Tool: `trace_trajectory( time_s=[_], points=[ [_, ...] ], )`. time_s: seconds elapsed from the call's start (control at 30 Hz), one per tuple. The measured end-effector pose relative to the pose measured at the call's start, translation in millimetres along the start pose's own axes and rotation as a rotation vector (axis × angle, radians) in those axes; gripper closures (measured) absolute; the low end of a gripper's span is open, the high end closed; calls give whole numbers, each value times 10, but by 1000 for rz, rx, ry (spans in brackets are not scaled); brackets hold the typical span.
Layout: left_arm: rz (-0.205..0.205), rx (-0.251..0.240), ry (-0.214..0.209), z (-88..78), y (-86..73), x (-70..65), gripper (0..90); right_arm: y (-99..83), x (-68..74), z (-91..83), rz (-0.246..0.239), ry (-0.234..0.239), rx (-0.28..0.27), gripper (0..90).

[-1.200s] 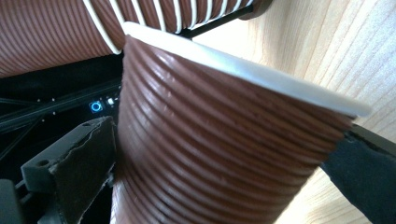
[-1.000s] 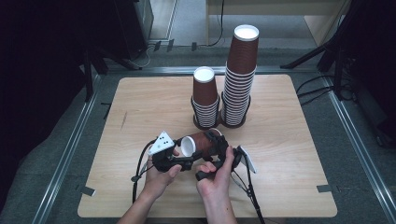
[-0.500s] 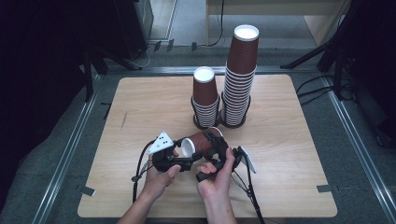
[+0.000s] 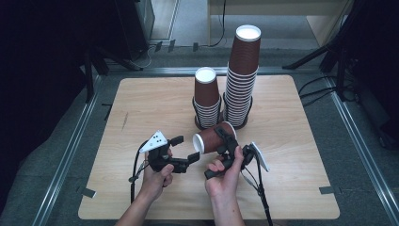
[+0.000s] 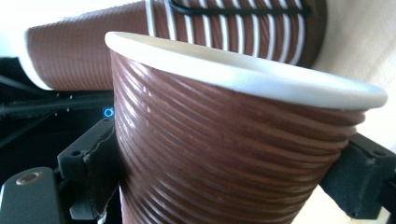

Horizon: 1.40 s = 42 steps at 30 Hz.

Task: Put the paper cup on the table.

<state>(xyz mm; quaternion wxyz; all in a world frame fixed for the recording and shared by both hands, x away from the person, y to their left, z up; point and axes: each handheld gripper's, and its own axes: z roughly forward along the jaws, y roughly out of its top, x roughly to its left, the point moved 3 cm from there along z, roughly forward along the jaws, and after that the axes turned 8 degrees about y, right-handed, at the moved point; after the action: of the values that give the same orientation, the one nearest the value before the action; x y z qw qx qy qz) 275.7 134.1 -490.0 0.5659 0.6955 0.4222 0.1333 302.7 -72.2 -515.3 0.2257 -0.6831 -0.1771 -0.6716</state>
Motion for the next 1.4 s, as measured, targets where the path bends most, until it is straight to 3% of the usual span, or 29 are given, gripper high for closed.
trace_trajectory(
  time_s=[0.13,0.4,0.7,1.03,1.13,1.27,1.4],
  points=[
    [-3,0,13,-27,-4,42,24,80,50,-13,-124,-18,-19,108],
    [-16,3,40,-96,-27,128,22,233,170,-64,-457,-67,-42,111],
    [-48,10,78,-147,-74,246,23,458,312,-167,-724,-120,-42,115],
    [-49,46,131,-210,-171,355,23,550,483,-267,-1122,-149,-41,116],
    [-48,50,154,-246,-207,401,23,574,494,-289,-1209,-167,-42,116],
    [-55,47,187,-332,-237,493,23,621,504,-324,-1289,-183,-42,116],
    [-79,28,237,-453,-290,633,22,675,521,-383,-1416,-203,-60,116]
  ],
)
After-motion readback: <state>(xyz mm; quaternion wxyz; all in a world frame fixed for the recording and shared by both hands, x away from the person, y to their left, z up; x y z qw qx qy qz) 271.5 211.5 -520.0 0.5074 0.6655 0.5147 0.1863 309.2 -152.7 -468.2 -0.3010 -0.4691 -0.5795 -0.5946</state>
